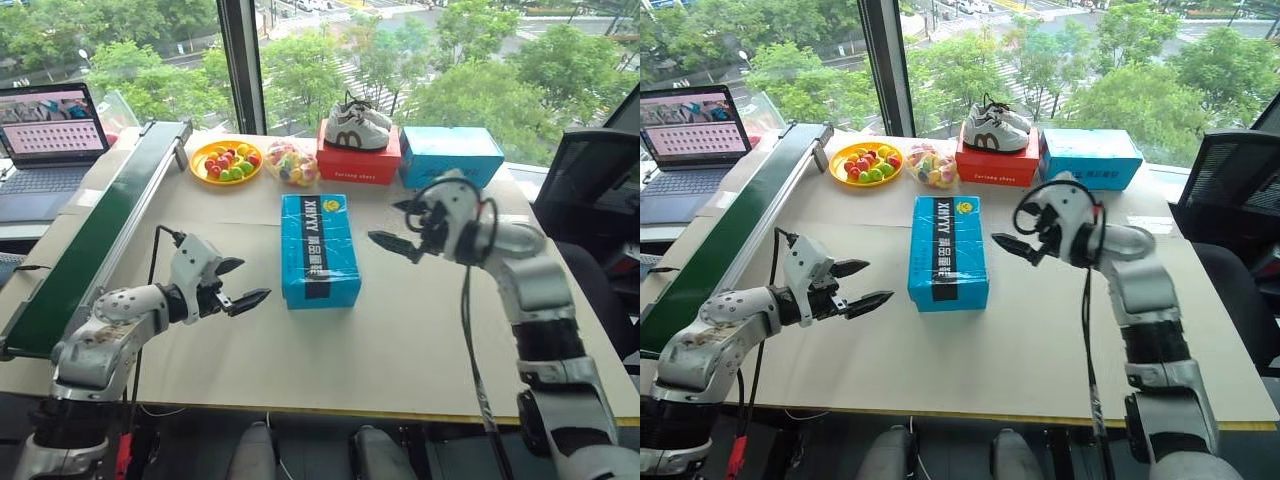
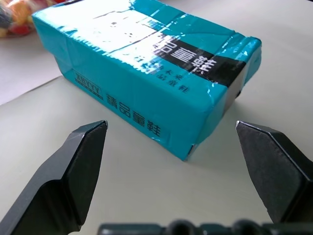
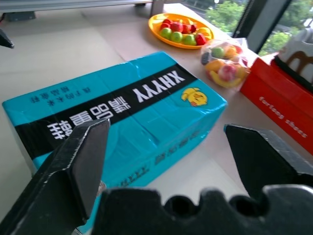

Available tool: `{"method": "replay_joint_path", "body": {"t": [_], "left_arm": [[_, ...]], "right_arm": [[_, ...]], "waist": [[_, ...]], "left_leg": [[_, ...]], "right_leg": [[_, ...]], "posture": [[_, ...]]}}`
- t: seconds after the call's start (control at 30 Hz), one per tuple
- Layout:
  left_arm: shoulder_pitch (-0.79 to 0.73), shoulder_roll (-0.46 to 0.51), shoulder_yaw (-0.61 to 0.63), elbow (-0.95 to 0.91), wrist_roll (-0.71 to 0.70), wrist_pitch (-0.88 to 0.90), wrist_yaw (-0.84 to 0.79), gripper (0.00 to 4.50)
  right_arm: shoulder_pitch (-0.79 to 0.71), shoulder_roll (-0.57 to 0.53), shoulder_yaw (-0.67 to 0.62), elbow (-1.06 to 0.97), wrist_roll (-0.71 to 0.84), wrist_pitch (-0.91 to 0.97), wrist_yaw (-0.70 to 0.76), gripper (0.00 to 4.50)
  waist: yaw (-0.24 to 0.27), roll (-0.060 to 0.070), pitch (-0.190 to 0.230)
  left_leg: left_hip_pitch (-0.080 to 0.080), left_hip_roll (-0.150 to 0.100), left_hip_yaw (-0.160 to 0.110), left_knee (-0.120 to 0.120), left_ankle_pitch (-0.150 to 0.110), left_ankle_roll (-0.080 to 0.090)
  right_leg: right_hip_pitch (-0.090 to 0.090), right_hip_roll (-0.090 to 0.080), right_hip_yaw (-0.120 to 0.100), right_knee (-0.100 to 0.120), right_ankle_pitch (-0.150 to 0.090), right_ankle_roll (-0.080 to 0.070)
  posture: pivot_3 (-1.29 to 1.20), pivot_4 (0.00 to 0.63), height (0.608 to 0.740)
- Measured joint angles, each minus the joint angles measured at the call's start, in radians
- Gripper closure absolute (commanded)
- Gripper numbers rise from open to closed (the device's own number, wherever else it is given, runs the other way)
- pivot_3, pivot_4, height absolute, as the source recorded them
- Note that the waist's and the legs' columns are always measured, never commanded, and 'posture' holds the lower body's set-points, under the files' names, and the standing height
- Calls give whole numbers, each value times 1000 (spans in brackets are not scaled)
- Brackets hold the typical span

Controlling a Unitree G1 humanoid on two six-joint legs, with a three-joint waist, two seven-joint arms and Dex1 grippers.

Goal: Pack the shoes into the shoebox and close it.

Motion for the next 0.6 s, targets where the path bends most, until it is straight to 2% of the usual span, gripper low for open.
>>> {"method": "replay_joint_path", "body": {"t": [0.1, 0.3, 0.47, 0.53, 0.6], "left_arm": [[30, -73, 15, 66, 43, -68, 79, 0], [109, -207, 43, 149, 119, -266, 210, 0], [166, -314, 72, 198, 158, -372, 324, 0], [192, -381, 76, 204, 159, -373, 380, 0], [209, -408, 70, 212, 172, -376, 410, 0]], "right_arm": [[117, 19, -69, -8, 11, -8, -80, 27], [311, 94, -78, -48, 8, -94, -165, 27], [373, 164, -80, -18, 1, -184, -241, 27], [384, 217, -81, 41, -2, -228, -288, 27], [385, 242, -81, 87, -4, -249, -318, 27]], "waist": [[-1, 0, 0], [-6, 0, -1], [-3, -1, -1], [-3, -1, -1], [-3, -1, -1]], "left_leg": [[0, -1, 0, 2, 0, 0], [3, -1, 0, 1, 0, 0], [4, -1, 0, 2, 0, 0], [4, -1, 0, 2, 0, 0], [4, -1, 0, 2, 0, 0]], "right_leg": [[0, -1, 1, 0, 1, 1], [2, 0, 2, 0, 0, 1], [4, -1, 1, 0, 1, 1], [5, -1, 1, 0, 1, 2], [4, -1, 1, 0, 1, 2]], "posture": [[0, 150, 740], [0, 150, 740], [0, 150, 740], [0, 150, 740], [0, 150, 740]]}}
